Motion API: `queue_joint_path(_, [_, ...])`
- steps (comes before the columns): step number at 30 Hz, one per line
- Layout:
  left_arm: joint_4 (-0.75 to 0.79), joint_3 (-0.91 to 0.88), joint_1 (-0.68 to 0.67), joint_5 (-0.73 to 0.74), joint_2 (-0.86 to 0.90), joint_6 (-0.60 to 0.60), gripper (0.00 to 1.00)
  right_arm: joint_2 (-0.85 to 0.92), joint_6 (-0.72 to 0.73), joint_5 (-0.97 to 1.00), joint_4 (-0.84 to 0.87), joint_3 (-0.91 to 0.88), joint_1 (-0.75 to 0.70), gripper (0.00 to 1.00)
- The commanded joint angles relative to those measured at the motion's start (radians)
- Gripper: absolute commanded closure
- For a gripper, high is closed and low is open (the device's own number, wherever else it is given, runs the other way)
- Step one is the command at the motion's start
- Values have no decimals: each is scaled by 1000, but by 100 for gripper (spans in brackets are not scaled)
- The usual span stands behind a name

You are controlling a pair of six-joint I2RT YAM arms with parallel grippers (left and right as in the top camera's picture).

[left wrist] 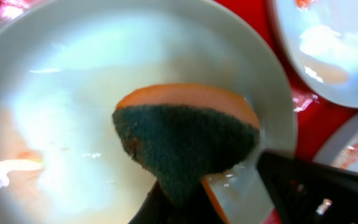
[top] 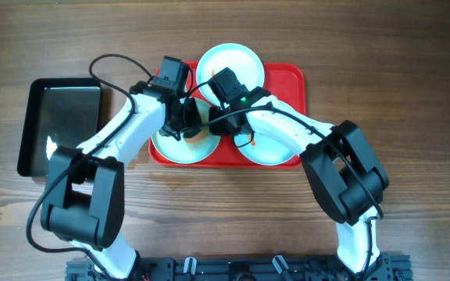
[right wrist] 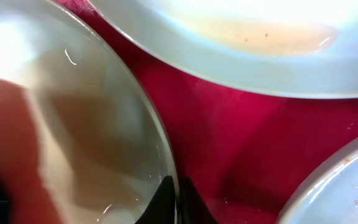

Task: Clean dirty plates on tray and stack at the side
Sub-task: 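Scrub the left plate with the sponge while the right gripper holds it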

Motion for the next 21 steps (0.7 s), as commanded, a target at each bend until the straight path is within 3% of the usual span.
queue_joint_path(1, [83,-77,-27,79,2,-53,96,28,3,10,-11,-10,6,96])
queue_joint_path(6, [121,-127,-36,67,7,-53,96,28,4,10,-13,-10,6,96])
queue_joint_path(15, [-35,-128,26,-364,7,8,96,28,0,11,-16,-10,6,96])
queue_joint_path(18, [-30,-128,51,-422,7,11,96,28,0,11,-16,-10,6,95])
queue_joint_path(21, [11,-128,72,-435,7,88,96,28,0,11,-16,-10,6,96])
